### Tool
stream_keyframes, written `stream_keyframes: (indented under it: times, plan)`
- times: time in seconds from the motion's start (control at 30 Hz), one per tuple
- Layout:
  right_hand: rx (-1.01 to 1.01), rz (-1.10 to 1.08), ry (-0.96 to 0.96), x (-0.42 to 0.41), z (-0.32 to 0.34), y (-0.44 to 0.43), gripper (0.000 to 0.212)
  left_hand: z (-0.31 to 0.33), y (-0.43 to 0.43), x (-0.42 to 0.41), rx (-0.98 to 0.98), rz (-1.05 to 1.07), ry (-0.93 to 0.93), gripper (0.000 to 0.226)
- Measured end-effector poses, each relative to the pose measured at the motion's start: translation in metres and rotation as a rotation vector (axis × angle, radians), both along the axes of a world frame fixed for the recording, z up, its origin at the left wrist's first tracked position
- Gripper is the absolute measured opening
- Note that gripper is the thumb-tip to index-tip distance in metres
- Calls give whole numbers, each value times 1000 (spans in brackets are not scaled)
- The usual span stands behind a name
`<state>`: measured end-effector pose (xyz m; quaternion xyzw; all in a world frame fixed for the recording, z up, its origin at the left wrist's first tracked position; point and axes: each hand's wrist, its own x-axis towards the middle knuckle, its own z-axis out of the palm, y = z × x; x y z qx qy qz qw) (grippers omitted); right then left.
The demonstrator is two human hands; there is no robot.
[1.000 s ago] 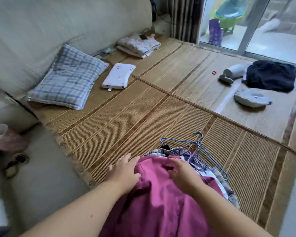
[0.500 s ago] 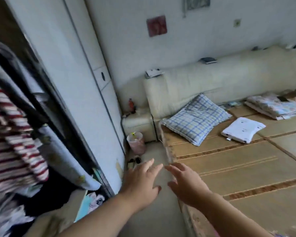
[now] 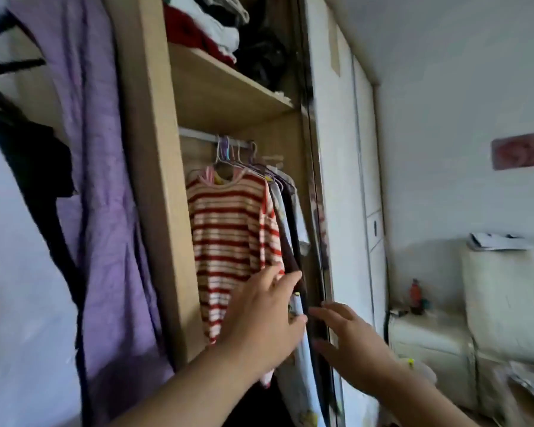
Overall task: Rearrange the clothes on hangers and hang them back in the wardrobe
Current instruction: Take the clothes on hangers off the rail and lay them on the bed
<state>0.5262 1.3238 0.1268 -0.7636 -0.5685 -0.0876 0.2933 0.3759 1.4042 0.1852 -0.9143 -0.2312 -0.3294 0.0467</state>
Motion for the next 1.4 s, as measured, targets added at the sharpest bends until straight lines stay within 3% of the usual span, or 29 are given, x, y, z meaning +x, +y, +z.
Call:
stream_keyframes:
  times: [0.37, 0.53, 0.67, 0.73, 0.87, 1.0, 1.1, 1.3, 1.4]
  plan:
    - [266, 192, -78, 41, 120, 125, 53, 86, 41, -4, 174, 227, -143, 67]
    - [264, 256, -92, 96, 171, 197, 55, 122, 63, -4, 443, 397, -243, 60]
    - [260, 367, -118, 131, 205, 260, 49, 156, 78, -1, 691, 665, -147, 55]
    - [253, 419, -160, 144, 219, 290, 56, 174, 81, -4, 785, 829, -119, 54]
    - [228, 385, -178, 162, 241, 343, 63, 192, 80, -7, 788, 1136, -89, 58]
    - [302, 334, -164, 163, 255, 389, 37, 190, 82, -2, 824, 1249, -99, 63]
    - [356, 333, -143, 156, 271, 405, 30, 193, 83, 2, 867, 1300, -106, 61]
    - [228, 352, -8, 137, 291, 414, 34, 191, 85, -1, 892, 1385, -25, 53]
    - [268, 315, -8, 134, 288, 414, 30, 191, 86, -5, 902, 1397, -10, 53]
